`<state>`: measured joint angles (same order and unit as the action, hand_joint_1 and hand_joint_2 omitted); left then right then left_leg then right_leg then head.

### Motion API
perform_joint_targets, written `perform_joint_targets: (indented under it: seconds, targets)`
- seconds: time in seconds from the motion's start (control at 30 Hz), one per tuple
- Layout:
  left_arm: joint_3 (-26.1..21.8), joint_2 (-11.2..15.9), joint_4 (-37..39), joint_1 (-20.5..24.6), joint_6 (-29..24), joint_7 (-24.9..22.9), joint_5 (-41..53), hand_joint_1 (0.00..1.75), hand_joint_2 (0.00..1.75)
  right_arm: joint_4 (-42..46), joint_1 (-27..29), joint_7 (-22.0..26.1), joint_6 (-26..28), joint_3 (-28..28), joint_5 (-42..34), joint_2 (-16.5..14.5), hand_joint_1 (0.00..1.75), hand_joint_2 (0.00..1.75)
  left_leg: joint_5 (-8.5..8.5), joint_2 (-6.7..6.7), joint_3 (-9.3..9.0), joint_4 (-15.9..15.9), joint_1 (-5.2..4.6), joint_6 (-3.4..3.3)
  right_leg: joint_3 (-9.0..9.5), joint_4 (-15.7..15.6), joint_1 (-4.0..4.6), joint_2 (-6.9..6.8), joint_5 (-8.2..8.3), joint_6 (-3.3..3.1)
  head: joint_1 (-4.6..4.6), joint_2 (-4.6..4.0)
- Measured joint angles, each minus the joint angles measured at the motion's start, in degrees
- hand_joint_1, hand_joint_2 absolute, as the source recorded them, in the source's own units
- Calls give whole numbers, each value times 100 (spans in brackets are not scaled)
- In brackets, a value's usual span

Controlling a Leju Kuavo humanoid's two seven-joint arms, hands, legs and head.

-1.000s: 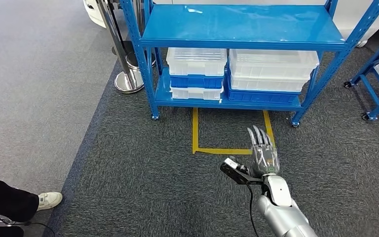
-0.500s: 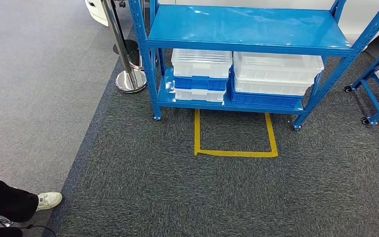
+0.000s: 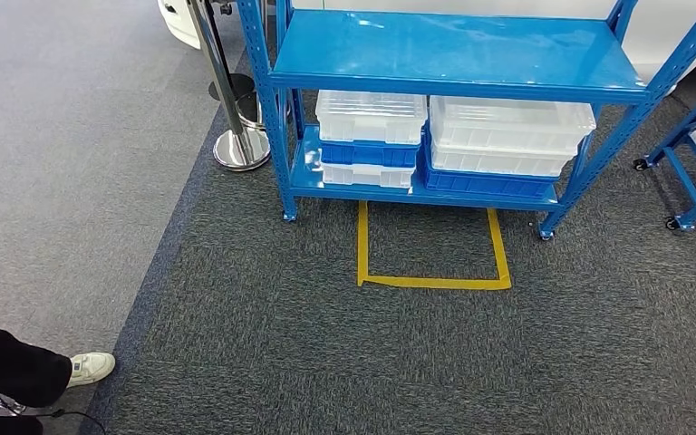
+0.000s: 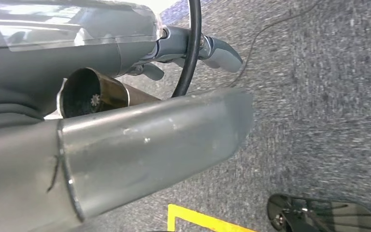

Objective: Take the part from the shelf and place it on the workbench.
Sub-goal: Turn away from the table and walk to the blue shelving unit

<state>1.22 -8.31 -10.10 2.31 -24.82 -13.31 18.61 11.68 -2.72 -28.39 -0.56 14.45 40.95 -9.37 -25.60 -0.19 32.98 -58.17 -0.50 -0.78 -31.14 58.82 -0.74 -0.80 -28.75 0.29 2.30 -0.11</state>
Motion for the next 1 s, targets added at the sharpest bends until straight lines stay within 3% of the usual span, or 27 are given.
perform_joint_targets:
  seconds: [0.53,0.6,0.67,0.73,0.77,0.87,0.9,0.93,0.97,1.0]
  targets:
    - [-2,-1,0,1,-77,-57,16,0,0,-7,-8,107,211,-11,320,-35,0,175,0,0,0,0,0,0,0,0,0,0,0,0,1,0]
    - [-2,0,0,1,-78,-59,15,0,0,-8,-8,132,234,-14,338,-36,0,87,-5,0,4,-8,-3,-5,4,-12,-12,0,5,6,1,0]
    - [-5,2,0,4,-82,-61,11,0,0,-11,-8,157,268,-19,354,-49,0,0,-1,2,-18,23,-21,-74,33,-76,-35,5,31,59,-1,0]
    - [-10,1,0,6,-92,-61,6,0,0,-15,-8,172,287,-26,374,-61,0,0,69,35,-123,205,6,-178,61,-68,-38,22,4,107,2,0]
    - [-13,-1,0,8,-95,-59,4,0,0,-19,-7,178,289,-29,387,-61,0,0,112,62,-178,302,27,-214,11,67,-30,40,-89,110,5,0]
    - [-23,-4,0,14,-97,-55,-8,0,0,-33,2,185,278,-37,423,-52,0,0,138,158,-226,376,49,-241,-489,1040,-42,82,-561,132,9,0]
    - [-29,-4,0,15,-97,-55,-22,0,0,-37,9,186,273,-39,433,-46,0,0,122,194,-225,360,53,-224,-639,1295,-56,82,-618,155,8,0]
    - [-38,-4,0,15,-97,-55,-37,0,0,-40,18,186,270,-41,441,-39,0,0,98,231,-225,333,64,-200,-700,1363,-73,78,-562,181,9,0]
    - [-46,-4,0,14,-97,-55,-52,0,0,-43,28,185,268,-42,447,-31,0,0,65,269,-226,293,81,-167,-658,1218,-91,61,-405,210,9,0]
    - [-55,-4,0,14,-97,-55,-65,0,0,-46,41,185,268,-43,456,-23,0,0,18,308,-223,229,102,-126,-514,881,-113,-3,-185,240,10,0]
